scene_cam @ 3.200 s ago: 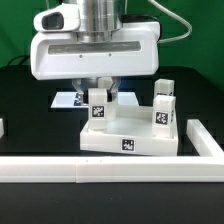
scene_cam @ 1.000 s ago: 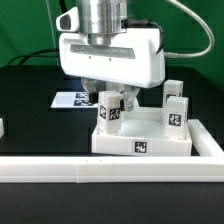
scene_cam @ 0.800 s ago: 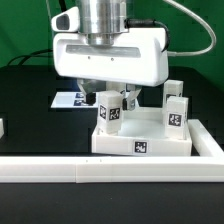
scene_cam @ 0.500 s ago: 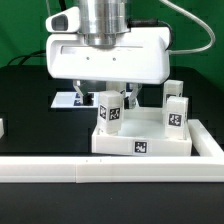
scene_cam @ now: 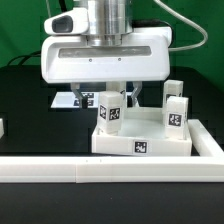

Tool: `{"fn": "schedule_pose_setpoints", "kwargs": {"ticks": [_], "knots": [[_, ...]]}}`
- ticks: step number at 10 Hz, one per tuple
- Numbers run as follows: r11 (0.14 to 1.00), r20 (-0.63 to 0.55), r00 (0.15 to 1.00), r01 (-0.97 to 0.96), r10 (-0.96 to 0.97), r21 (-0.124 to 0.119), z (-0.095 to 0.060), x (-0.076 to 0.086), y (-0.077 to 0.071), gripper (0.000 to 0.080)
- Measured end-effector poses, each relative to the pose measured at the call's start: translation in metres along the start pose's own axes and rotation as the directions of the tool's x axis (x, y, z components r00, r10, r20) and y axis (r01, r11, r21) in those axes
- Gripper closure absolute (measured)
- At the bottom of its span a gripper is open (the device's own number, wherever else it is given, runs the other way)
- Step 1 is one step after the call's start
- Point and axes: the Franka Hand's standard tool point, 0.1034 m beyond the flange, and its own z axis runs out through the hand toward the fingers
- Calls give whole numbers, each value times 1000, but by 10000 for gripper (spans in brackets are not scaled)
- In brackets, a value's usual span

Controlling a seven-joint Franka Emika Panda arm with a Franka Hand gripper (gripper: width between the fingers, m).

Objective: Assemble square table

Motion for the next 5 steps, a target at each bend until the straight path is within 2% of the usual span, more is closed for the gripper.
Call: {"fn": "schedule_pose_setpoints", "kwargs": {"ticks": [3,5], "knots": [[970,7,970,242,-242,-24,-1,1,5,151],[936,7,937,348,-348,-47,-2,4,3,151]]}}
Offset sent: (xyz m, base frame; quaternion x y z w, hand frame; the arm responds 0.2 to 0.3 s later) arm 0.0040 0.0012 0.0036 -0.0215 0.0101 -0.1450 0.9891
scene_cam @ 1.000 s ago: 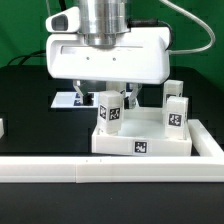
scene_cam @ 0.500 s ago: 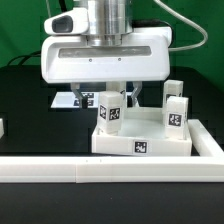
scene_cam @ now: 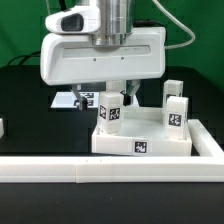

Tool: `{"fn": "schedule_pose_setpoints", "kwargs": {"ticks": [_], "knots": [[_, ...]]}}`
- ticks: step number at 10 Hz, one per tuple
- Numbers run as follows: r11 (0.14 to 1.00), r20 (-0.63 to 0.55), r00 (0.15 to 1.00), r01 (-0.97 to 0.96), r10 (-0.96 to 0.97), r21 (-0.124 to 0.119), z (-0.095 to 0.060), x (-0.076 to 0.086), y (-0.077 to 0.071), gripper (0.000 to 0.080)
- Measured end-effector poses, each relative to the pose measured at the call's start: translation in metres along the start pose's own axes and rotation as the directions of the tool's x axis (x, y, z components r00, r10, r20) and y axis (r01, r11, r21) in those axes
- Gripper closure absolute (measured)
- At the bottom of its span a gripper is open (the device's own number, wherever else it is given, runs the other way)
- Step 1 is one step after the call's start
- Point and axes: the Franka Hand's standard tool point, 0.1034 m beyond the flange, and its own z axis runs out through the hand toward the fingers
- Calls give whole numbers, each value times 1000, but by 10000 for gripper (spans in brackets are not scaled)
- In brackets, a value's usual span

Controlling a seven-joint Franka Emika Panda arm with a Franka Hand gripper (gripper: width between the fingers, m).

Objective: Assemble square table

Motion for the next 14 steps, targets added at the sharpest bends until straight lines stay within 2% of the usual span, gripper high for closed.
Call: {"fn": "schedule_pose_setpoints", "kwargs": {"ticks": [1,3,4,5,8,9,11,13,14], "knots": [[1000,0,1000,2,-2,0,0,0,0,151],[1000,0,1000,0,0,0,0,0,1,402],[1000,0,1000,0,0,0,0,0,1,402],[1000,1,1000,0,0,0,0,0,1,509],[1000,2,1000,-20,20,1,1,-2,2,509],[999,-1,999,-39,39,-1,1,-5,10,509],[963,-17,963,-269,269,-2,2,-4,7,509],[912,-19,911,-411,411,1,2,-3,3,509],[852,-18,852,-524,524,6,2,-2,1,509]]}}
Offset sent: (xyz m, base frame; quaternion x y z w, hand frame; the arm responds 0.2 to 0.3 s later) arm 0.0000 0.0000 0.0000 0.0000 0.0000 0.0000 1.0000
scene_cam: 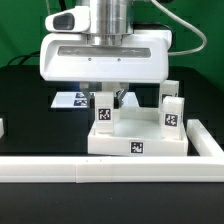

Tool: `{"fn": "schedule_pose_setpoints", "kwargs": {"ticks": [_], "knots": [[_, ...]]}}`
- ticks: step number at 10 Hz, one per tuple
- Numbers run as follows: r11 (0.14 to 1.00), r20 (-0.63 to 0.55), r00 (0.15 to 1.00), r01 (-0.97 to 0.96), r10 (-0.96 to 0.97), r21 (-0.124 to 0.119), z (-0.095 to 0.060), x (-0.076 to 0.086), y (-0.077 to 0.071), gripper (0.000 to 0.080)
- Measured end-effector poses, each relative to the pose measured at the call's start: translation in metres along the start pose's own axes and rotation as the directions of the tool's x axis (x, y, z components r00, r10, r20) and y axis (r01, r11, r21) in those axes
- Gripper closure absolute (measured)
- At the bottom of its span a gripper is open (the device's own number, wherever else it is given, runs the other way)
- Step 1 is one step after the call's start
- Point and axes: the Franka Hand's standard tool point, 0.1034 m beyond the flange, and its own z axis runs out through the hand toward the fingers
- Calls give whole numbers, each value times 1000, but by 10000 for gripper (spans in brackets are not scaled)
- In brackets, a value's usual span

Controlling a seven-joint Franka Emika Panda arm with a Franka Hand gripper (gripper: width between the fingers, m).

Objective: Assemble square table

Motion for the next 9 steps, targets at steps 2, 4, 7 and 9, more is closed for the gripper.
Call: {"fn": "schedule_pose_setpoints", "kwargs": {"ticks": [2,4,7,9], "knots": [[970,1,971,-241,241,13,0,-1,-6,509],[921,2,921,-388,388,15,1,-1,-11,509],[784,10,784,-620,620,21,1,-2,-18,509],[727,18,727,-686,686,24,1,-1,-20,509]]}}
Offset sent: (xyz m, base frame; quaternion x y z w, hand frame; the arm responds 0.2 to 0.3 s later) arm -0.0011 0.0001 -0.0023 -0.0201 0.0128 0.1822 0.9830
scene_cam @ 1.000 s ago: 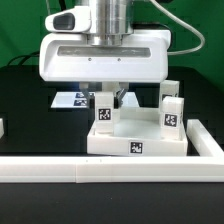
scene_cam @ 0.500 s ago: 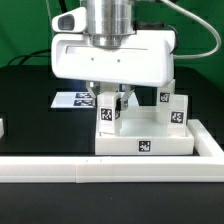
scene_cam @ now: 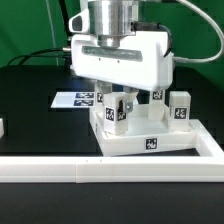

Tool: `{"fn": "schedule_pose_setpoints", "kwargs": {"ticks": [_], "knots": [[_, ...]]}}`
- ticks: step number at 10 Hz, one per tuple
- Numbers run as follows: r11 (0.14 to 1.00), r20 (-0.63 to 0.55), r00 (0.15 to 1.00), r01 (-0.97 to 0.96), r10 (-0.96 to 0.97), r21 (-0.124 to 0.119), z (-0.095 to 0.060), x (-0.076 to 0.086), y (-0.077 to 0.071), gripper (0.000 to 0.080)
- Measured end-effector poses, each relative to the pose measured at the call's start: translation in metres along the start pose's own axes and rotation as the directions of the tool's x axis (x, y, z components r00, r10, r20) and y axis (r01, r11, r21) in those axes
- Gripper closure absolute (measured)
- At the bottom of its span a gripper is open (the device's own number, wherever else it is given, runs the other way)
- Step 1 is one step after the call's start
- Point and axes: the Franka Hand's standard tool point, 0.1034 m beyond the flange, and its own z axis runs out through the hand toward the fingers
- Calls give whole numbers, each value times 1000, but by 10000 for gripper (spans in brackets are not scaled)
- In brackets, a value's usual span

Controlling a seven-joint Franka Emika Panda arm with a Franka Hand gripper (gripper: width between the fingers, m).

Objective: Assemble square table

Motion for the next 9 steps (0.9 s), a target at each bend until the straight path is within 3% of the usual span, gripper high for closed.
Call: {"fn": "schedule_pose_setpoints", "kwargs": {"ticks": [1,2,3,4,7,9], "knots": [[1000,2,1000,-10,10,2,0,0,0,509],[1000,3,1000,5,-5,2,0,0,0,427],[999,4,999,40,-40,2,0,-1,0,278],[997,11,997,77,-77,-1,0,-2,-1,180],[937,17,937,349,-349,-1,0,-2,-2,151],[852,30,852,523,-523,2,-1,2,1,150]]}}
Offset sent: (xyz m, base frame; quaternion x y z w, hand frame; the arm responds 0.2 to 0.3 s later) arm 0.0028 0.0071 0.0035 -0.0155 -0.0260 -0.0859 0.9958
